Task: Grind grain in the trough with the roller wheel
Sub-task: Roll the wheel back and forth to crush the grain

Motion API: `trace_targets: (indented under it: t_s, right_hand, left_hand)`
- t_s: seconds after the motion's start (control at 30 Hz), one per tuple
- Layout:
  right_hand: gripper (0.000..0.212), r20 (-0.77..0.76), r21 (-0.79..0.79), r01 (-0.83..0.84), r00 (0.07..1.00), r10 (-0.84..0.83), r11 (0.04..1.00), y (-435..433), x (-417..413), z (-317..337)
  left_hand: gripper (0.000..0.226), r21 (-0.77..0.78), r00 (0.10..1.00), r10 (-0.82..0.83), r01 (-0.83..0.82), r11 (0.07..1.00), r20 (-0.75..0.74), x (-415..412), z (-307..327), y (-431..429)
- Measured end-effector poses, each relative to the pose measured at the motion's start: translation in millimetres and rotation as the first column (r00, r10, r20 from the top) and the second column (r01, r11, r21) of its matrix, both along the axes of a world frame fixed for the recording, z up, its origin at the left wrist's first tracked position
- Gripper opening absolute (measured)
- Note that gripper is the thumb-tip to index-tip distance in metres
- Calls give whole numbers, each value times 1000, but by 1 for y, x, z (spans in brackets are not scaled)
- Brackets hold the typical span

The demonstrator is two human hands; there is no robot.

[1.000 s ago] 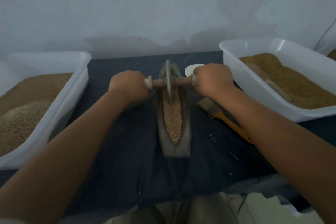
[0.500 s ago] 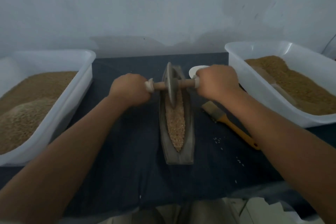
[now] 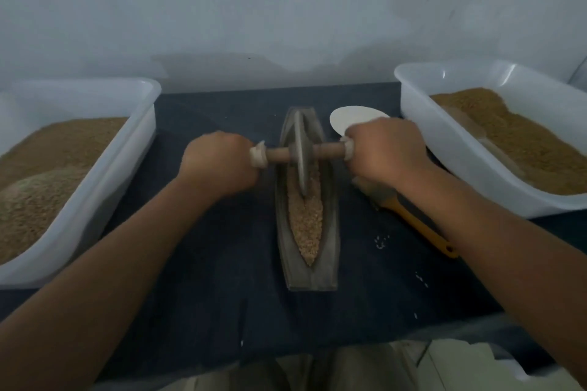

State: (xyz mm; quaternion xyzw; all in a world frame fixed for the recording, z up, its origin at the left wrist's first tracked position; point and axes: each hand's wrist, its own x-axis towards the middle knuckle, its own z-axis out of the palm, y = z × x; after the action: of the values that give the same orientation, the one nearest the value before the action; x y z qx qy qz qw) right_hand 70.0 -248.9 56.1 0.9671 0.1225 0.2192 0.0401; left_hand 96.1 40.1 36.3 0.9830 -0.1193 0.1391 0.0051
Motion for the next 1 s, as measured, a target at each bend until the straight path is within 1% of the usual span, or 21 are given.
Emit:
trace_targets:
  t_s: [0.07,0.13,0.2,0.27,0.3,0.4,0.43,0.47,0.53,0.57,0.63,0.7,0.77,0.8,0.87,0.93,1.0]
  right_hand:
    - [29,-56,-6,62,996,-62,998,1,26,5]
    - [31,-51,-6,87,995,-88,996,2,28,8]
    - [34,-31,18,42,999,-42,999,3,9,8]
    - [36,20,-2,-6,1000,6,1000,-1,-27,3]
    - [36,45,-18,-31,998,32,999,-3,-45,1]
    - [32,21,11,-98,995,97,995,-8,-74,-2]
    - [33,24,10,-97,995,97,995,-9,-69,-3]
    - [36,25,-9,-84,996,84,996,-8,-59,-3]
    - [37,-25,-26,-36,999,35,999,-3,-28,-1]
    - [35,-60,-9,0,998,0,1000,0,-11,1]
    - [33,-80,6,79,994,-79,997,4,15,5]
    - [34,-93,16,117,989,-115,993,5,21,6]
    - [34,-127,37,119,985,-114,992,1,3,1]
    - [34,-112,39,105,989,-100,994,-3,-14,-4]
    - [34,-23,34,35,999,-34,999,-9,-52,-11]
    - [33,35,43,-48,998,47,998,-12,-78,-15]
    - [34,80,25,-59,995,57,998,-13,-75,-16]
  left_hand:
    - [39,-17,999,31,-32,999,-27,25,12,-12]
    - [38,-23,997,18,-20,1000,-69,29,18,-17]
    - [34,-18,994,2,-4,1000,-105,11,17,-10]
    - [32,11,991,-46,48,999,-122,-19,6,5]
    - [33,32,993,-75,78,996,-86,-37,0,13]
    - [38,40,986,-142,139,989,86,-72,-10,28]
    - [38,30,985,-146,144,989,91,-70,-11,29]
    - [38,22,989,-137,136,990,53,-62,-11,25]
    - [35,33,997,-72,73,997,-40,-33,-4,11]
    - [33,42,998,-32,35,999,-52,-15,2,3]
    - [30,43,997,29,-25,999,-75,16,19,-10]
    - [28,71,995,26,-18,997,-101,24,29,-17]
    - [28,100,993,3,9,995,-115,9,28,-13]
    - [30,113,997,-26,35,993,-79,-6,23,-6]
    - [37,144,988,-134,123,982,74,-44,11,10]
    - [47,117,962,-215,197,973,169,-74,2,23]
    - [47,68,967,-195,186,980,166,-73,-6,27]
